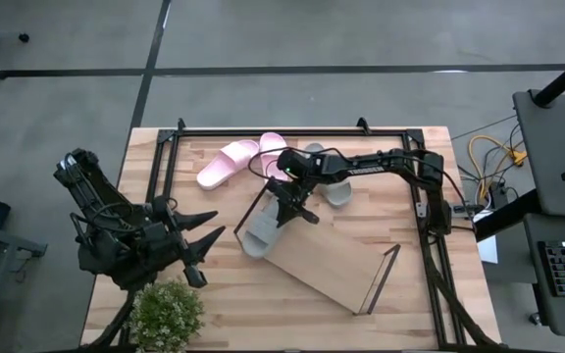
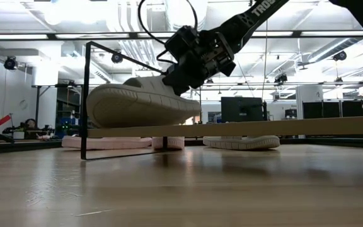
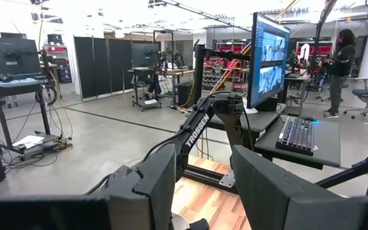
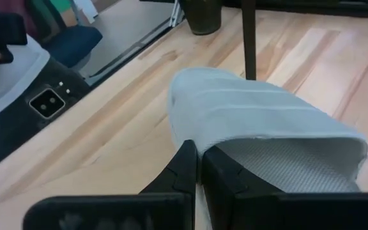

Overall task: Pick and place slides into the shelf
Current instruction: Put the right gray slipper on the shelf

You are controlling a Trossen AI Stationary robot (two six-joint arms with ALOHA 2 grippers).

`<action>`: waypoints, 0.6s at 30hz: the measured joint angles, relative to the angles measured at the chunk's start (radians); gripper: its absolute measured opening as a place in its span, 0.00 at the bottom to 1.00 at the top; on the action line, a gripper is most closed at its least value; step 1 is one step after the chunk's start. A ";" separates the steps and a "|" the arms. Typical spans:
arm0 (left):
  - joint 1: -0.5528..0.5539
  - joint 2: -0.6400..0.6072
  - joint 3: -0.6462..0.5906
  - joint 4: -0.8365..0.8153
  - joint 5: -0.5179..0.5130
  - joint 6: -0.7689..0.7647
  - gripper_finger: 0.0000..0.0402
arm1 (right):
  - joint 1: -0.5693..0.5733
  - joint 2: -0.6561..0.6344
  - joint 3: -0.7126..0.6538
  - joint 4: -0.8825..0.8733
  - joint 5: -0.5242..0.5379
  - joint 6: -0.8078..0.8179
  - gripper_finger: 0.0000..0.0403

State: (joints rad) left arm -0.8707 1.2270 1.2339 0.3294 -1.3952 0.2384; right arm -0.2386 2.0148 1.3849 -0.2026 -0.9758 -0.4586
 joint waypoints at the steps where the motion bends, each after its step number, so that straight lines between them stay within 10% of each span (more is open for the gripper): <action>1: 0.000 0.000 0.000 0.001 0.000 0.000 0.35 | 0.000 0.000 0.000 0.000 0.000 0.012 0.02; 18: 0.000 -0.001 0.000 0.003 0.000 -0.051 0.35 | 0.001 -0.025 0.000 -0.128 0.143 0.145 0.39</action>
State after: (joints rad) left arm -0.8707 1.2263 1.2339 0.3323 -1.3952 0.1879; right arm -0.2379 1.9896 1.3849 -0.3310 -0.8326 -0.3139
